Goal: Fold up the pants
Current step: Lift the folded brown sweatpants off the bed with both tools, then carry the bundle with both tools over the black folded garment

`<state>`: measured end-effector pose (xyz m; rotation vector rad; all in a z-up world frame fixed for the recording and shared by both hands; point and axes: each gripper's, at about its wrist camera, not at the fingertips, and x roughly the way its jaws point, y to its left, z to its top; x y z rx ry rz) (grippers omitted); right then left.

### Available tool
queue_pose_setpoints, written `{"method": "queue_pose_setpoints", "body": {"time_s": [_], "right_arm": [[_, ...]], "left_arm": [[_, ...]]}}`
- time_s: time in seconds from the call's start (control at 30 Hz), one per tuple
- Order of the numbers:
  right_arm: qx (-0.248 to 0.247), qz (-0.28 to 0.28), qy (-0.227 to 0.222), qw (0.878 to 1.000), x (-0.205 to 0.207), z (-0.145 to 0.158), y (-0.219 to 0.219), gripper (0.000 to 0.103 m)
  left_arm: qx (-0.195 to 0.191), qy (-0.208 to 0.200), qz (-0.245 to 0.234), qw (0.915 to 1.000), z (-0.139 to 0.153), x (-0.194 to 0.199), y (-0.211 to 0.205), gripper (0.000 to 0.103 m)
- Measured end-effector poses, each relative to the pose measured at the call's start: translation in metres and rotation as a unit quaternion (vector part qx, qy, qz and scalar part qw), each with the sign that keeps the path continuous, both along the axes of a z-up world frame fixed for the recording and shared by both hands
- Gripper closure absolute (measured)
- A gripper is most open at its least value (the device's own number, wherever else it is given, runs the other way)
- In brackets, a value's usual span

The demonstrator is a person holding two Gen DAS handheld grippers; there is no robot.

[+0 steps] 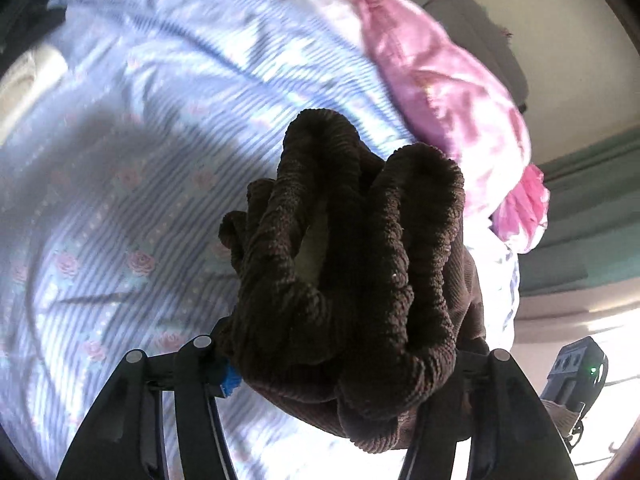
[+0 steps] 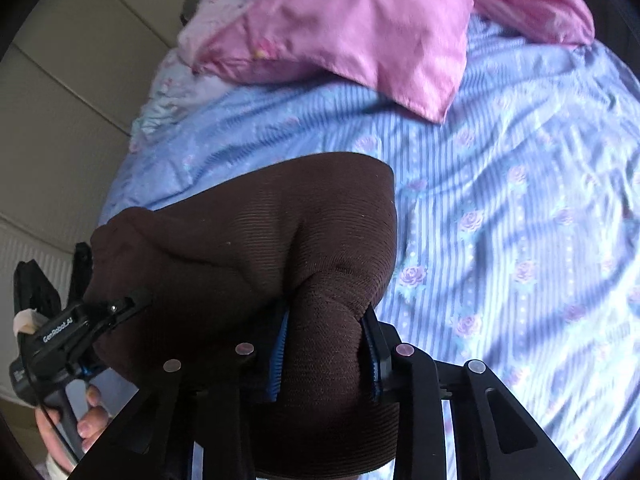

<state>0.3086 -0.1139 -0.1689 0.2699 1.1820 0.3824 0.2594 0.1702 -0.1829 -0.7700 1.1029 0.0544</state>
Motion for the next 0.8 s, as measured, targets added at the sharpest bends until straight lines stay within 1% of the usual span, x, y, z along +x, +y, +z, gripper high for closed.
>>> {"method": "queue_pose_setpoints", "body": {"time_s": [0.23, 0.33, 0.47, 0.67, 0.8], "right_arm": [[0.008, 0.008, -0.058, 0.998, -0.036, 0.07, -0.015, 0.071], [0.014, 0.014, -0.079, 0.997, -0.054, 0.101, -0.025, 0.071], [0.017, 0.027, -0.103, 0.994, -0.076, 0.134, -0.034, 0.071], [0.03, 0.037, -0.12, 0.992, -0.107, 0.17, -0.053, 0.071], [0.043, 0.045, -0.136, 0.989, -0.126, 0.189, -0.059, 0.071]], "left_arm": [[0.016, -0.058, -0.004, 0.9982, 0.069, -0.032, -0.018, 0.047], [0.025, -0.078, 0.0, 0.9966, 0.096, -0.055, -0.024, 0.047], [0.04, -0.1, 0.005, 0.9942, 0.131, -0.08, -0.037, 0.047], [0.068, -0.13, 0.016, 0.9891, 0.18, -0.125, -0.057, 0.047], [0.078, -0.148, 0.025, 0.9856, 0.203, -0.15, -0.064, 0.047]]}}
